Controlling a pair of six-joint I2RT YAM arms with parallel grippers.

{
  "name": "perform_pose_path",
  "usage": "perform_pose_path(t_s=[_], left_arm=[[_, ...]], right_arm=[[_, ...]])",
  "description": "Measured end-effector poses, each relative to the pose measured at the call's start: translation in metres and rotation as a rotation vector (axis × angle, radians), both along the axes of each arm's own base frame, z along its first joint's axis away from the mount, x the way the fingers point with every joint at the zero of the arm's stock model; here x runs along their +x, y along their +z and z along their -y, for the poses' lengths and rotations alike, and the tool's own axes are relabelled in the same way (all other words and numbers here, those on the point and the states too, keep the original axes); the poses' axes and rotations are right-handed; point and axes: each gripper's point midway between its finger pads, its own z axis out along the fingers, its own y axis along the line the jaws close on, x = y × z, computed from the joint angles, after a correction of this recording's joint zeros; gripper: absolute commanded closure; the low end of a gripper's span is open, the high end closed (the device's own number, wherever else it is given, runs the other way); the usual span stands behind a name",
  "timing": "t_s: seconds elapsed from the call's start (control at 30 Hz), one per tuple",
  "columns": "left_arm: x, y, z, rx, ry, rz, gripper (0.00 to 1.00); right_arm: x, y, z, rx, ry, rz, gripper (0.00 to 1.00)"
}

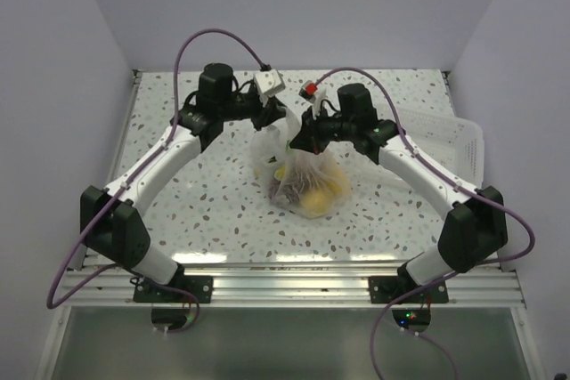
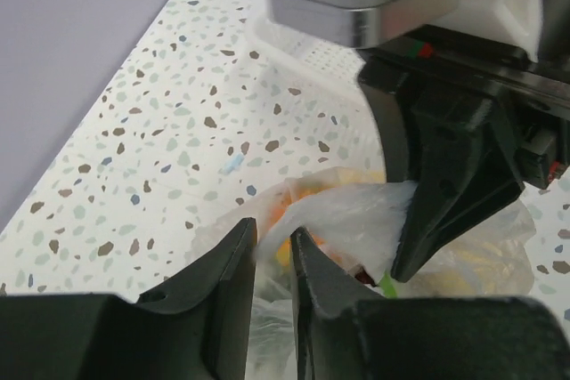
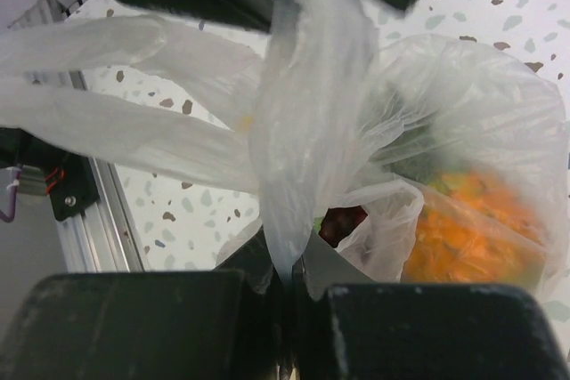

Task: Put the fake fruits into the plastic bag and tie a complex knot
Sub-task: Tie the plastic bag at the center of the board.

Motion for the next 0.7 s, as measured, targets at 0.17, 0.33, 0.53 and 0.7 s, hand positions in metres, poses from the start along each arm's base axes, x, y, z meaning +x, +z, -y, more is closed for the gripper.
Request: perform_pose_path(t_s=[0.17,0.33,0.53,0.7], left_arm=[[0.02,0.013,-0.044,-0.131,0.074,-0.134,0.39],[0.016,0.023,-0.096,-0.194,0.128,-0.188,0.24],[-0.043,0.045,-0.084,-0.185,-0.059,-0.11,0.1],[-0.069,0.037,-0.056,-0.149,-0.198,-0.067,0.1]], right_arm=[[-0.002,-0.004,0.005,-0.014,0.006,-0.015,1.0],[-0.003,-0.006,0.013,-0.025,0.013,-0.025,1.0],[-0.006,-0.012,0.019,-0.055,0.02,-0.033,1.0],[-0.011,-0.018,0.024,-0.095,0.042,-0.034,1.0]])
